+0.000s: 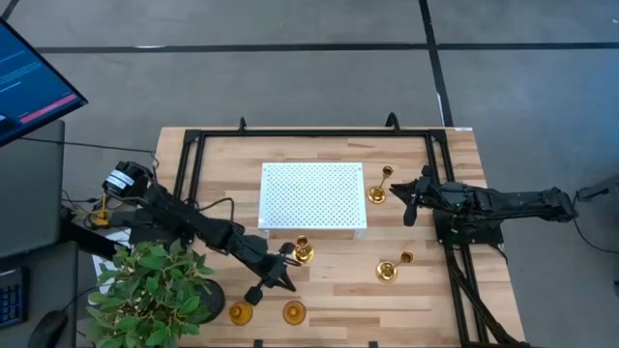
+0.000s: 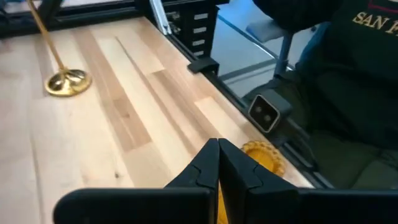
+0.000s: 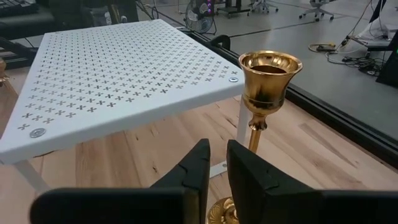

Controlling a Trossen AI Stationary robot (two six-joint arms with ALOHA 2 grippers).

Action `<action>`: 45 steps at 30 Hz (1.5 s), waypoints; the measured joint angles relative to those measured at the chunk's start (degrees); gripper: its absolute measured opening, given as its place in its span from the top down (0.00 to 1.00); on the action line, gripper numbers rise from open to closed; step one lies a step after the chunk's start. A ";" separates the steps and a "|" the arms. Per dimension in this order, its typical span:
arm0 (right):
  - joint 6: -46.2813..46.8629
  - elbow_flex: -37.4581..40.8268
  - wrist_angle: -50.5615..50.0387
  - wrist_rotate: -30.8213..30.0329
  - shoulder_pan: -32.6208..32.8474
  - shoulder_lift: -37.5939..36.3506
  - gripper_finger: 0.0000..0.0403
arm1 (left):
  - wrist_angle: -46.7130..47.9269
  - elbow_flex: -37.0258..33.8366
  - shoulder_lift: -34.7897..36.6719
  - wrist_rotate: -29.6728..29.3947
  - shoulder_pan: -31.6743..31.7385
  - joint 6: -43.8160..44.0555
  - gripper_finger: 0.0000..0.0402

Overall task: Pick & Place candle stick holders
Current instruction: Move the right brown vase candle holder to the center

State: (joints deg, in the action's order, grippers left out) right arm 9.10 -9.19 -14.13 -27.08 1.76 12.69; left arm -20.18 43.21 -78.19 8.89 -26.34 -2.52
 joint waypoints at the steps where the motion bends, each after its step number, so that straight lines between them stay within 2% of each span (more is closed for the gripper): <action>1: 0.00 0.00 0.00 0.01 0.02 0.00 0.88 | 0.46 0.19 0.00 0.39 -0.30 0.29 0.99; 13: 0.00 0.00 0.01 0.01 0.01 0.00 0.88 | 1.32 0.36 -0.11 1.67 -5.38 1.92 0.99; 18: 0.00 0.00 0.00 0.01 0.01 0.00 0.88 | 0.32 0.40 -3.14 1.00 -6.27 2.33 0.99; 24: 0.00 0.00 0.00 0.00 0.02 0.00 0.88 | -1.60 0.40 -6.74 1.35 -6.24 7.99 0.99; 31: 0.00 -0.01 -0.02 0.00 0.00 0.00 0.88 | -6.94 0.38 -12.19 3.75 -7.14 16.26 0.99; 39: 0.00 -0.02 -0.04 0.01 0.00 0.00 0.88 | -18.77 0.36 -17.97 3.78 -9.53 18.23 0.99; 45: 0.00 -0.02 -0.07 0.01 0.00 0.02 0.88 | -24.06 0.71 -21.49 -0.58 -9.36 18.20 0.99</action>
State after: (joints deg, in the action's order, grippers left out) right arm 9.10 -9.21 -14.20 -27.07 1.76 12.71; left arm -44.24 43.93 -99.68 8.31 -35.70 15.68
